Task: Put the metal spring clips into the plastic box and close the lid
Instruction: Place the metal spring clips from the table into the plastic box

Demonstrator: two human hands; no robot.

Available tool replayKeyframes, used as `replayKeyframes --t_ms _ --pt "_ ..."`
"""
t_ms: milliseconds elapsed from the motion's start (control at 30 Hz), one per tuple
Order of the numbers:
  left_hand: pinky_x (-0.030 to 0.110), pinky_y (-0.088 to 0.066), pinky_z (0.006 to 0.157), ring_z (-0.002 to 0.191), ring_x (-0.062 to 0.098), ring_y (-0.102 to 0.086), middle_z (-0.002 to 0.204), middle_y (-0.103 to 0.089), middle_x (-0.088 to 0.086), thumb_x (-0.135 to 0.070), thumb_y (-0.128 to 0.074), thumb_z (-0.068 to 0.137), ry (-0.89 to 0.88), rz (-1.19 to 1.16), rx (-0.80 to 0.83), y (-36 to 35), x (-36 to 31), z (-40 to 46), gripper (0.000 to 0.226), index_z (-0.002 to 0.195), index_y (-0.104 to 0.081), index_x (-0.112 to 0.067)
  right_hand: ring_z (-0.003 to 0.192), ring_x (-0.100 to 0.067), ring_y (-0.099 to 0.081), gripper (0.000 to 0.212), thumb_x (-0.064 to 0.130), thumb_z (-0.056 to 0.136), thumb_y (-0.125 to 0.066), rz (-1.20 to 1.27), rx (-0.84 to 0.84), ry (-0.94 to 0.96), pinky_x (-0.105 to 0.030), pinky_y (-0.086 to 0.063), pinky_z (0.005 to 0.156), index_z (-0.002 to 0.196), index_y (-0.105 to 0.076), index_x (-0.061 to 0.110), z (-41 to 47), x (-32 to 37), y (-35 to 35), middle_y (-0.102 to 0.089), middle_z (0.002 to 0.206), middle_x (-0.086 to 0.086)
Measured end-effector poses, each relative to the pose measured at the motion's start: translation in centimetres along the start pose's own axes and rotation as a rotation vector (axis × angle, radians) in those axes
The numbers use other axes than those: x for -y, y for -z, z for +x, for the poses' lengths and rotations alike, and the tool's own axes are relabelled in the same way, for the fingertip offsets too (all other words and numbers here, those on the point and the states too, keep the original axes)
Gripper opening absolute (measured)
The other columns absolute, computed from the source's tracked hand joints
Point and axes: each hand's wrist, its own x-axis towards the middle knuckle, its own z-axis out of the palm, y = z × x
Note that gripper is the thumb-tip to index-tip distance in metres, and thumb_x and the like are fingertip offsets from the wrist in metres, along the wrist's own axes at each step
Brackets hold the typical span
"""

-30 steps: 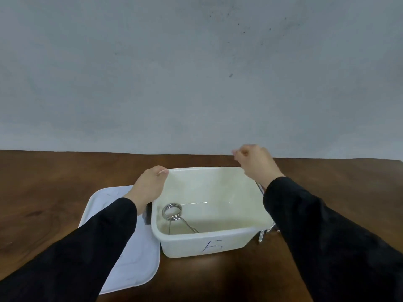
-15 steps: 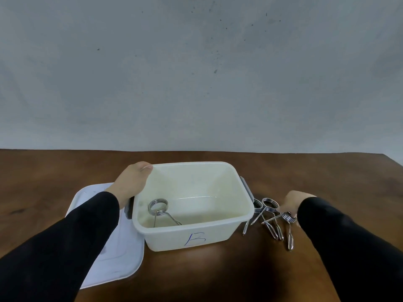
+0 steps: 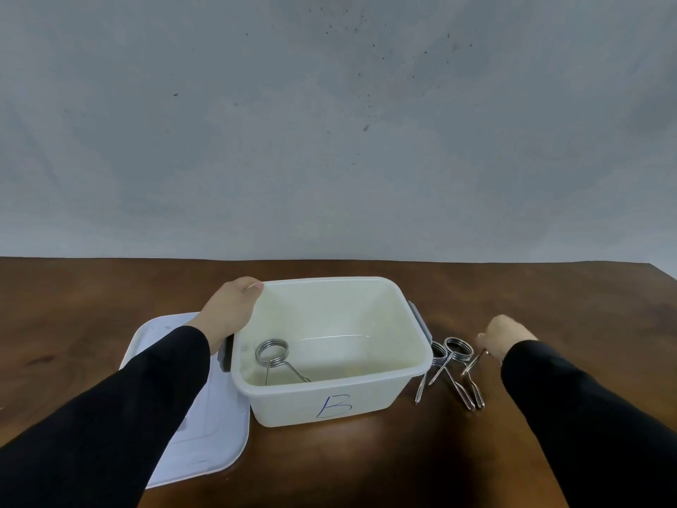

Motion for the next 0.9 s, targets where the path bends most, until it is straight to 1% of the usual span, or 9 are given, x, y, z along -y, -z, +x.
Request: replayKeyframes --t_ms 100,200,267,333,433,500,633,767,900 --pt "0.033 -0.042 0.080 0.101 0.026 -0.059 0.111 -0.066 0.007 -0.029 -0.040 0.101 0.006 -0.010 -0.003 0.0 0.0 0.0 0.033 0.116 -0.065 -0.013 0.065 -0.029 -0.062 0.035 0.026 0.092 -0.060 0.033 -0.113 0.112 -0.030 -0.049 0.063 0.063 -0.061 0.006 -0.8 2.3 4.7 -0.063 0.064 -0.009" --pt "0.033 -0.042 0.078 0.100 0.026 -0.059 0.109 -0.067 0.007 -0.029 -0.040 0.101 0.007 -0.021 -0.004 0.0 -0.1 0.0 0.032 0.114 -0.066 -0.014 0.059 -0.027 -0.055 0.032 0.027 0.090 -0.062 0.139 -0.186 0.324 -0.032 -0.046 0.061 0.076 -0.068 -0.001 -4.3 6.5 10.1 -0.063 0.065 -0.013" --pt "0.032 -0.043 0.077 0.101 0.027 -0.061 0.107 -0.068 0.007 -0.029 -0.041 0.101 0.006 -0.032 -0.002 0.0 -0.1 -0.1 0.032 0.113 -0.066 -0.013 0.056 -0.027 -0.053 0.027 0.026 0.086 -0.063 0.147 -0.200 0.492 -0.032 -0.044 0.058 0.074 -0.069 0.002 -7.9 10.5 12.6 -0.061 0.061 -0.012" --pt "0.031 -0.043 0.073 0.098 0.025 -0.060 0.107 -0.068 0.006 -0.029 -0.040 0.101 0.009 -0.043 0.006 0.1 -0.2 -0.2 0.032 0.113 -0.066 -0.014 0.055 -0.025 -0.058 0.019 0.025 0.082 -0.066 0.173 -0.166 0.656 -0.032 -0.050 0.058 0.071 -0.070 0.009 -11.6 14.7 13.2 -0.068 0.064 -0.010" --pt "0.027 -0.042 0.070 0.095 0.020 -0.059 0.108 -0.067 0.004 -0.031 -0.040 0.101 0.022 -0.072 0.012 0.1 -0.2 -0.1 0.033 0.116 -0.065 -0.015 0.049 -0.018 -0.052 0.019 0.023 0.081 -0.066 0.165 0.003 0.814 -0.028 -0.044 0.053 0.071 -0.069 0.006 -14.7 20.2 9.8 -0.059 0.057 -0.007" --pt "0.024 -0.041 0.066 0.088 0.016 -0.057 0.107 -0.067 0.004 -0.031 -0.041 0.101 0.020 -0.087 0.011 0.1 -0.2 -0.1 0.032 0.115 -0.065 -0.015 0.053 -0.018 -0.047 0.020 0.020 0.082 -0.065 0.066 0.111 0.845 -0.026 -0.038 0.053 0.073 -0.067 0.002 -15.4 23.3 5.7 -0.052 0.061 -0.005" --pt "0.025 -0.041 0.066 0.086 0.017 -0.054 0.103 -0.064 0.002 -0.027 -0.041 0.101 -0.001 -0.083 -0.003 0.1 -0.1 0.0 0.029 0.111 -0.065 -0.014 0.061 -0.023 -0.052 0.017 0.013 0.081 -0.062 -0.050 0.243 0.836 -0.029 -0.042 0.058 0.082 -0.069 -0.003 -14.9 26.9 -1.8 -0.061 0.072 -0.013" --pt "0.028 -0.039 0.079 0.098 0.018 -0.055 0.108 -0.061 -0.001 -0.026 -0.039 0.102 -0.007 -0.085 0.006 0.2 0.0 0.0 0.033 0.118 -0.064 -0.012 0.077 -0.028 -0.062 0.016 0.013 0.080 -0.065 -0.148 0.258 0.878 -0.036 -0.053 0.072 0.093 -0.067 0.003 -14.4 28.6 -5.5 -0.067 0.083 -0.010" --pt "0.028 -0.038 0.082 0.100 0.017 -0.054 0.109 -0.061 -0.001 -0.028 -0.037 0.102 -0.011 -0.080 0.015 0.2 0.4 0.1 0.034 0.119 -0.062 -0.013 0.073 -0.028 -0.056 0.003 0.011 0.085 -0.061 -0.253 0.215 0.906 -0.032 -0.045 0.067 0.087 -0.060 0.011 -14.4 29.6 -7.7 -0.058 0.077 -0.006"
